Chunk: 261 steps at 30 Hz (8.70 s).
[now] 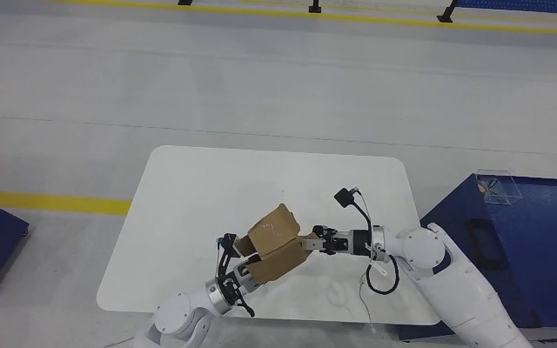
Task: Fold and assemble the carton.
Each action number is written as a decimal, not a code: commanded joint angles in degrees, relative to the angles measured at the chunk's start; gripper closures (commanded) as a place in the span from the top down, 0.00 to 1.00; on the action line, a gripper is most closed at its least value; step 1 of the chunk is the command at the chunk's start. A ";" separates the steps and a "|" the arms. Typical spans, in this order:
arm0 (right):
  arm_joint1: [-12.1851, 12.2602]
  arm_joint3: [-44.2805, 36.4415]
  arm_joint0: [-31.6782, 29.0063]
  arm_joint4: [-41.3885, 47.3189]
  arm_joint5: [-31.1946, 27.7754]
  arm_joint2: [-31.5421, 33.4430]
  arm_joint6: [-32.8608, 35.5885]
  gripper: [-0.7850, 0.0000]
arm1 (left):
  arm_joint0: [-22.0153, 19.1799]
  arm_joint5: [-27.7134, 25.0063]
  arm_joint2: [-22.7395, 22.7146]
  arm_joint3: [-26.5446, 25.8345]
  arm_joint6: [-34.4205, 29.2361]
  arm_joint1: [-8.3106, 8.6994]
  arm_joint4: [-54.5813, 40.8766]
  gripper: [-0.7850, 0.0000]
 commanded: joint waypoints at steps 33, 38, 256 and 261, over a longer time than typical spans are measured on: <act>-0.87 -11.36 -3.24 -29.95 9.90 -0.11 -16.18 1.00 | 1.52 -3.00 -0.02 -0.58 5.67 -0.21 5.48 0.00; -1.13 -12.15 -3.89 -30.89 10.17 -0.78 -15.72 1.00 | 1.41 -2.44 -0.07 -0.27 5.84 -0.30 4.83 0.00; -4.32 4.55 -6.60 11.49 -2.90 17.54 -9.35 1.00 | 1.07 17.03 -0.17 -8.09 12.84 -1.75 6.47 0.00; -4.32 4.55 -6.60 11.49 -2.90 17.54 -9.35 1.00 | 2.61 43.54 4.25 -21.72 39.85 -3.76 -0.92 0.00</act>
